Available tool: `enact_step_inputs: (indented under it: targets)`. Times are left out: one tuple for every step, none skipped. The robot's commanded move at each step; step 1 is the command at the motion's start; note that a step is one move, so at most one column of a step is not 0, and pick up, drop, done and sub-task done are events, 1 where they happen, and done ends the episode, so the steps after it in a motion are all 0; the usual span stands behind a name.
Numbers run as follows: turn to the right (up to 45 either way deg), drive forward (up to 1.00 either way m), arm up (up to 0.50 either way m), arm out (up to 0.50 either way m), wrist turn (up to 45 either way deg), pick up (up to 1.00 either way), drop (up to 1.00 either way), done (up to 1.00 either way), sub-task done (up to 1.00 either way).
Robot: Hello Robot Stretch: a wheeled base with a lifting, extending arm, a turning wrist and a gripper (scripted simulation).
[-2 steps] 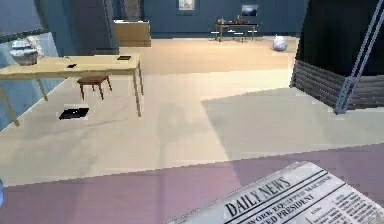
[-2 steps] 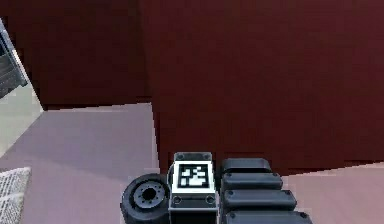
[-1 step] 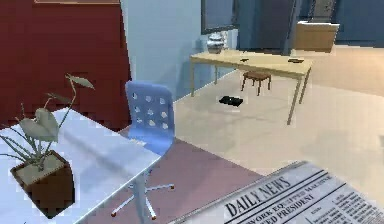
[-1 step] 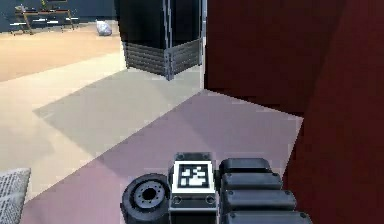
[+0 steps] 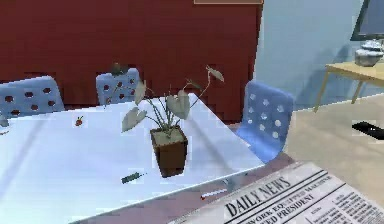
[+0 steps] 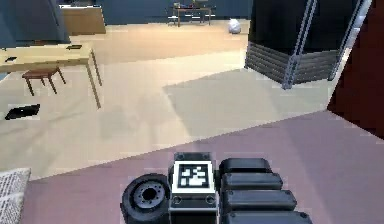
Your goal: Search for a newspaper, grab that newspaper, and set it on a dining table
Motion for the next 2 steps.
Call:
enact_step_inputs:
  targets:
    - [45.0,0.00,0.00,0.00,0.0,0.00,0.00,0.00,0.00]
    - [45.0,0.00,0.00,0.00,0.0,0.00,0.00,0.00,0.00]
